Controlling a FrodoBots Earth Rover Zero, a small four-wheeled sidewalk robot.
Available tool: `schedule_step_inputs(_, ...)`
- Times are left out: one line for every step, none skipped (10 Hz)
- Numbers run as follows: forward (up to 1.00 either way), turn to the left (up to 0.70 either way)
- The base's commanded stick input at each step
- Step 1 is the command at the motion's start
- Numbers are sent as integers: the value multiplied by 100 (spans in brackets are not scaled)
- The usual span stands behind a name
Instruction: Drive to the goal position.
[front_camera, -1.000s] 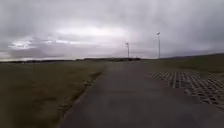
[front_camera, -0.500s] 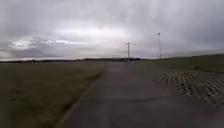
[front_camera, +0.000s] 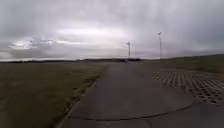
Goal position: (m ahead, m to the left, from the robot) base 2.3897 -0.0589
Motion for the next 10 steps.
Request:
schedule_step_inputs(100,0)
schedule_step_inputs(100,0)
schedule_step_inputs(100,0)
schedule_step_inputs(100,0)
schedule_step_inputs(100,0)
schedule_step_inputs(100,0)
schedule_step_inputs(100,0)
schedule_step_inputs(100,0)
schedule_step_inputs(100,0)
schedule_step_inputs(100,0)
